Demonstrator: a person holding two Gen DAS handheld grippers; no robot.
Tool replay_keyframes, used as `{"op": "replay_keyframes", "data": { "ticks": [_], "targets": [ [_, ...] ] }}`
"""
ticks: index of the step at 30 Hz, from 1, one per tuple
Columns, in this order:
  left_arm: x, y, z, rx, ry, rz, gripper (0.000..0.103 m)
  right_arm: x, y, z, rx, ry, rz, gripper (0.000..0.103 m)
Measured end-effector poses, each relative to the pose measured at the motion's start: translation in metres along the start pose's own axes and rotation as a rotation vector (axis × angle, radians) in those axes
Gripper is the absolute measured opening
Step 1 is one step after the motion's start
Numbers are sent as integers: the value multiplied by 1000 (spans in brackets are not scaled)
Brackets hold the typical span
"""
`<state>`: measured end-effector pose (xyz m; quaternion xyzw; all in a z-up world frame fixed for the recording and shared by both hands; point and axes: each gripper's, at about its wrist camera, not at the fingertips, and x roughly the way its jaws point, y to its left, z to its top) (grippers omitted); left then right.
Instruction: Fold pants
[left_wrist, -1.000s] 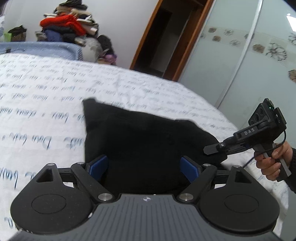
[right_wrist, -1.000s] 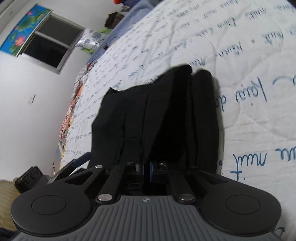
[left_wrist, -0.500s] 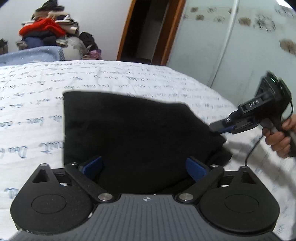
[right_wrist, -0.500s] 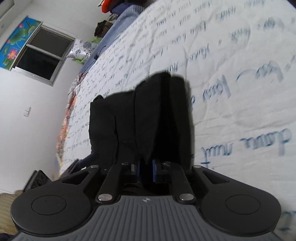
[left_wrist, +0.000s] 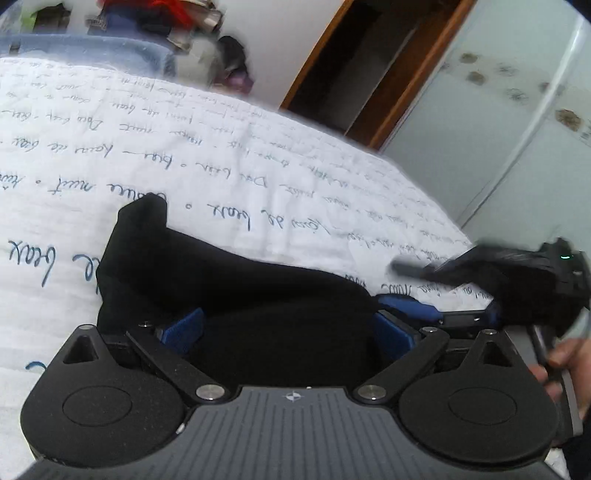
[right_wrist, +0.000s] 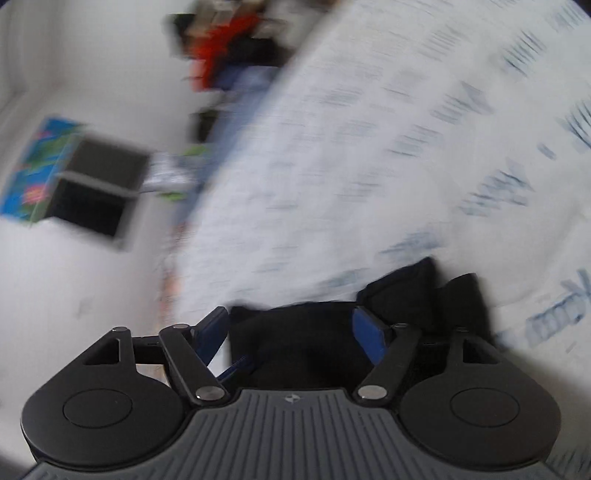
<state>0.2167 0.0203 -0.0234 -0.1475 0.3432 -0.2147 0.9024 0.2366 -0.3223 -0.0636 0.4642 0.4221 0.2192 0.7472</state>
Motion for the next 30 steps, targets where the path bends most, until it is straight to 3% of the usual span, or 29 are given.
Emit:
{"op": "replay_keyframes", "data": {
  "ticks": [1,4,6,7,9,11,13,14,15,16,17,18,19,22,25,30],
  "targets": [
    [0,1,1,-3,3,-4,98,2,-9,0,30,4,-40,0],
    [1,0,0,-9,-17,-1,98,-1,-20,-2,32,8,-11,0],
    [-2,-5,-2,22,-21,23,98,-6,-12,-4,4,-9,-35,0],
    [-8,-8,-1,16,-29,47,93,-13,-5,-6,-20,-28,-59,0],
    [-34,-7,-2,-26,-49,69,92,-36,16,-18,-88,-93,-74,3],
    [-67,-8,-6,-52,-99,40,95,-63,35,-35,-188,-134,-42,6],
    [-92,-13,-16,-42,-131,14,100,-78,50,-55,-264,-113,6,11],
    [-98,-16,-24,-30,-135,-2,102,-81,54,-63,-292,-95,22,21],
    [-98,-21,-31,-10,-119,-5,101,-80,55,-73,-316,-72,28,38],
    [-92,-24,-39,11,-84,12,101,-73,55,-81,-323,-50,15,65],
    [-80,-24,-48,19,-35,45,99,-66,48,-89,-318,-25,-36,75],
    [-72,-23,-58,37,-21,71,100,-57,36,-95,-310,-11,-102,72],
    [-71,-27,-69,106,-84,89,103,-59,26,-102,-332,-51,-63,71],
    [-69,-43,-73,185,-74,163,102,-62,28,-107,-336,-73,-69,71],
    [-78,-46,-66,115,-62,188,101,-69,52,-110,-378,-107,-168,74],
    [-90,-48,-79,87,-62,222,102,-86,65,-134,-409,-211,-84,77]
  ]
}}
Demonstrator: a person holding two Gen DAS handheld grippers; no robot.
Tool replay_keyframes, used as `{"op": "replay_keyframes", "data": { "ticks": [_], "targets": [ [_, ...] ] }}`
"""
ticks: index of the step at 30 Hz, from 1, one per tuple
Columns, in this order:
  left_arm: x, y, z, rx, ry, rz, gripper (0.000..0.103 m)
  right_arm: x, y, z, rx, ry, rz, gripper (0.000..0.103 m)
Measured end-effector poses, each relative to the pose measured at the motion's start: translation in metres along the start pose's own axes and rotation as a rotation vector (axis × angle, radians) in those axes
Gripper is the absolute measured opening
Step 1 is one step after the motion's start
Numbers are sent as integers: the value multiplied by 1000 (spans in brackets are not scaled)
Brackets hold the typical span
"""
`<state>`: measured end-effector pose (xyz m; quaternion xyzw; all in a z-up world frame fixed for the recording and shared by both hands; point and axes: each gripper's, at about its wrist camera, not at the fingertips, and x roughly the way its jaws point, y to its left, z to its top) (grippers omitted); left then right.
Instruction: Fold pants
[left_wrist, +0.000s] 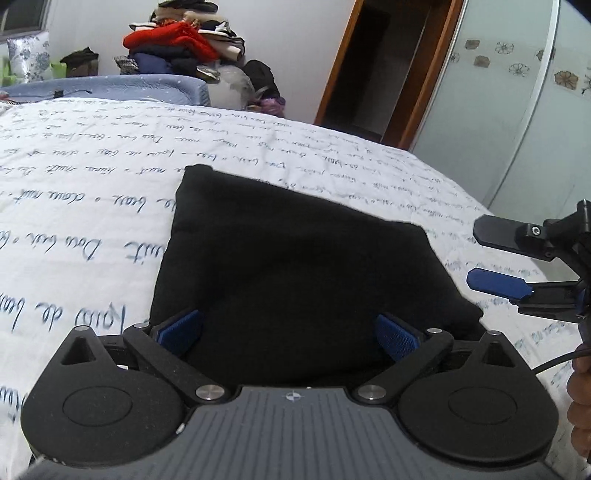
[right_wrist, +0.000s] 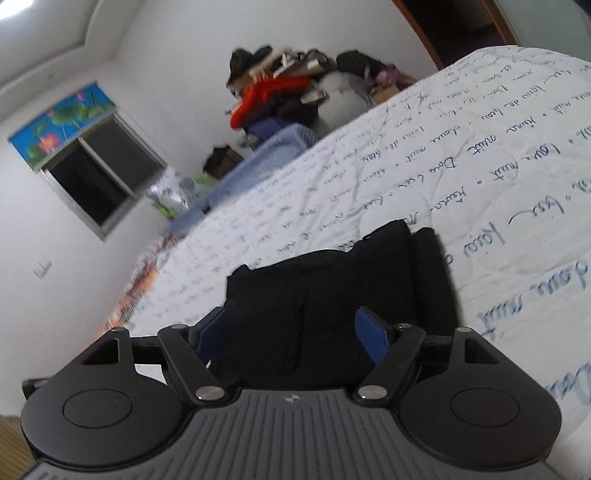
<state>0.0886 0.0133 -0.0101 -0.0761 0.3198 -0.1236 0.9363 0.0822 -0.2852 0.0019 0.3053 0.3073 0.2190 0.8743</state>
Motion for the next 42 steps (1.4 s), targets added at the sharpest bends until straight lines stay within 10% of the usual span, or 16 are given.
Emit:
{"op": "replay_keyframes", "data": {
  "ticks": [28,34,42],
  "targets": [
    [-2,-3,-23,58,-84,41,103,6,-24,-18,114,48,18,78],
    [-55,45,-29,-265,-147,-87,102,-36,-51,-19,225,8,22,79],
    [-48,91,-23,-642,22,-239,101,-34,-107,-25,636,46,242,79]
  ]
}}
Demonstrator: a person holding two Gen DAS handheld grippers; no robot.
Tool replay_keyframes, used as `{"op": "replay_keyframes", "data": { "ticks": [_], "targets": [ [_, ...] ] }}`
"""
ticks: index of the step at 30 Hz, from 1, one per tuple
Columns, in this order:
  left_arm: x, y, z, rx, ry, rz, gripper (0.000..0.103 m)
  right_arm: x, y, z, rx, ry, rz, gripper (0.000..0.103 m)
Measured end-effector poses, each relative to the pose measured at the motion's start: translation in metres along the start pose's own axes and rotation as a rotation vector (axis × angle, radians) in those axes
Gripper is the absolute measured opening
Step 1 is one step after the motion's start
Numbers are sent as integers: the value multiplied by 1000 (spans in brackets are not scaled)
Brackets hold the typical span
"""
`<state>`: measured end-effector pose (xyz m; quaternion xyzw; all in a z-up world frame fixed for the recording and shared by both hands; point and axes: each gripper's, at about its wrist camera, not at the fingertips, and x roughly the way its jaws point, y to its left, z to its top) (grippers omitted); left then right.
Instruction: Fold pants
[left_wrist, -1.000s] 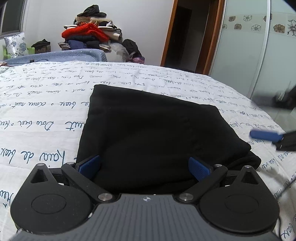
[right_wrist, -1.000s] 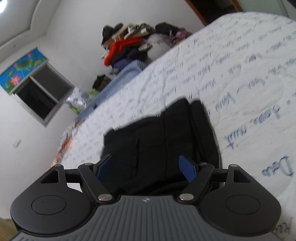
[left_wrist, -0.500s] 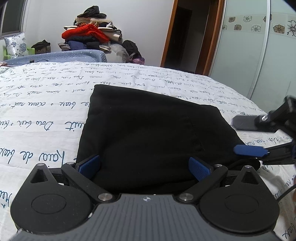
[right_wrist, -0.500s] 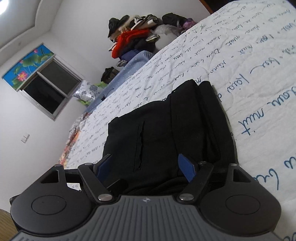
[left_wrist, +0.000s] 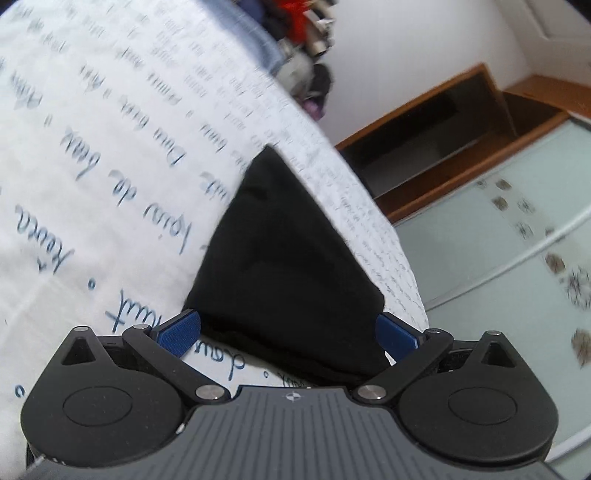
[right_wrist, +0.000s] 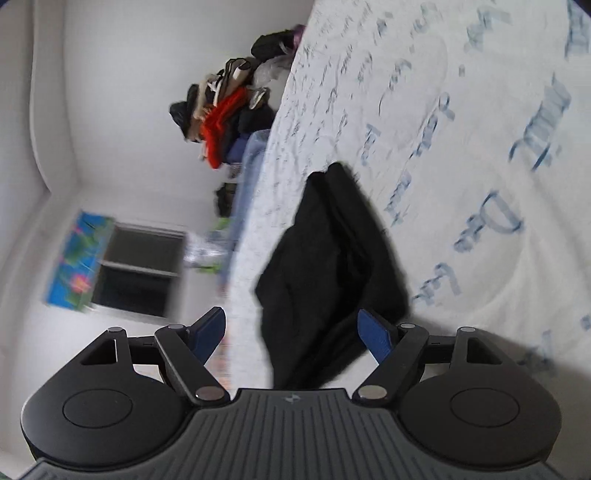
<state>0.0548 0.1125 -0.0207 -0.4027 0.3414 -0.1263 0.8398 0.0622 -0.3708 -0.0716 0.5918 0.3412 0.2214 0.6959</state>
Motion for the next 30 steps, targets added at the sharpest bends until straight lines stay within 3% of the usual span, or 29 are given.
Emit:
{"op": "replay_keyframes", "data": {
  "ticks": [5,9,11,15,19,20,21,22,23,24,25,27,28,29,30],
  "targets": [
    [5,17,3,-123,18,-5,102,20,18,3,-88,32,-117,79],
    [11,18,7,-139,29,6,102,43,16,9,-83,65,-196,79],
    [13,15,7,-123,37,23,102,54,17,9,-94,70,-201,81],
    [11,15,9,-172,53,31,102,69,27,4,-144,79,-196,103],
    [10,29,13,-303,90,-14,103,64,29,0,-173,45,-180,101],
    [12,32,14,-317,92,-18,103,63,26,-1,-169,31,-173,99],
    [13,33,15,-328,94,-16,103,62,24,-2,-178,16,-187,85],
    [14,33,15,-337,92,-11,103,63,24,-2,-197,1,-225,48],
    [15,31,16,-342,89,-1,102,64,23,-3,-211,-9,-283,26],
    [15,30,17,-345,88,11,102,65,17,-3,-198,-9,-310,15],
    [16,28,18,-351,85,27,100,63,12,-2,-173,-17,-286,15],
    [16,23,20,-333,74,82,86,60,9,-2,-165,-21,-262,15],
    [17,18,21,-291,73,136,59,58,8,-2,-153,-27,-254,15],
    [18,14,22,-237,82,199,40,56,8,-2,-148,-33,-245,15],
    [18,13,22,-208,84,224,37,55,9,-2,-152,-36,-242,15]
  ]
}}
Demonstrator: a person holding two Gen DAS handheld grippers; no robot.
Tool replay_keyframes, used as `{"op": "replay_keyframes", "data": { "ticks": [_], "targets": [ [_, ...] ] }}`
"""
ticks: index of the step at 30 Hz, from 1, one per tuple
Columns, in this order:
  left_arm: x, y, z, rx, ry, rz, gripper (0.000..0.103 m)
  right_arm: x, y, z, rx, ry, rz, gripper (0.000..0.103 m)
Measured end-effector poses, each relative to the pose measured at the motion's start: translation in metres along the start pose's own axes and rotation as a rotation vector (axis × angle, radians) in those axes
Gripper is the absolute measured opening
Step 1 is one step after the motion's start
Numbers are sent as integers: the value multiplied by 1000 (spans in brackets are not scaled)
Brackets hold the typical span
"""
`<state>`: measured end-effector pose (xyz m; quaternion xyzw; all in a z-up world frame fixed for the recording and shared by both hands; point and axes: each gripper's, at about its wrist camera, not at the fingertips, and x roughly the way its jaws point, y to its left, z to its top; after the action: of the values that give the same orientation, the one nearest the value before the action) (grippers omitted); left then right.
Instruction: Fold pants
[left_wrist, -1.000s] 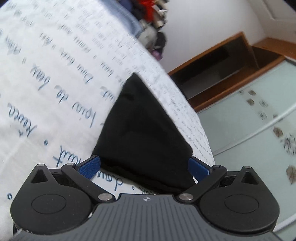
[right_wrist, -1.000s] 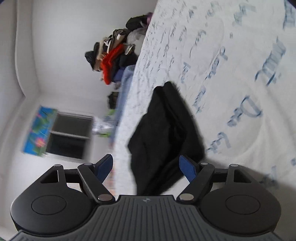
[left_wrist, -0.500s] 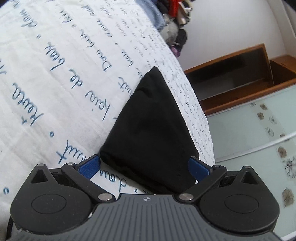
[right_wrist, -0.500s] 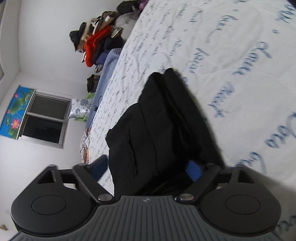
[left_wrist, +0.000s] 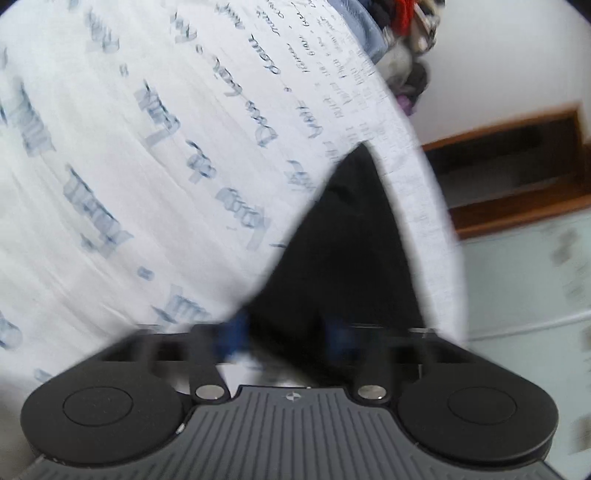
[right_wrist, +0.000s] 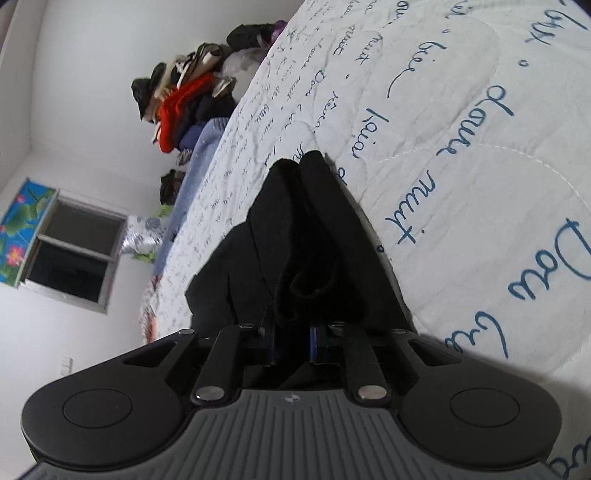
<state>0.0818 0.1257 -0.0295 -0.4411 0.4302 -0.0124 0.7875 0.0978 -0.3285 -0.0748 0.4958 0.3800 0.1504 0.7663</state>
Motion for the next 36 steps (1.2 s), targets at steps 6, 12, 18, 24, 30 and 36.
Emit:
{"op": "replay_keyframes", "data": {
  "ticks": [6,12,18,24,30,36],
  "targets": [
    [-19,-14,-5,167,-67,20,22,-10,10,2,-14,-5,43,14],
    [-4,-13,-20,278,-61,85,29,-13,-4,4,-34,15,-28,14],
    [-24,-11,-19,285,-125,65,48,-15,-12,2,-18,34,32,22],
    [-65,-20,-4,289,-279,12,75,-50,-14,12,18,-47,78,63],
    [-26,-89,16,498,-296,-35,78,-64,-12,21,68,-160,130,65],
    [31,-110,-5,633,-241,158,77,-9,57,41,-138,-19,158,65]
  ]
}}
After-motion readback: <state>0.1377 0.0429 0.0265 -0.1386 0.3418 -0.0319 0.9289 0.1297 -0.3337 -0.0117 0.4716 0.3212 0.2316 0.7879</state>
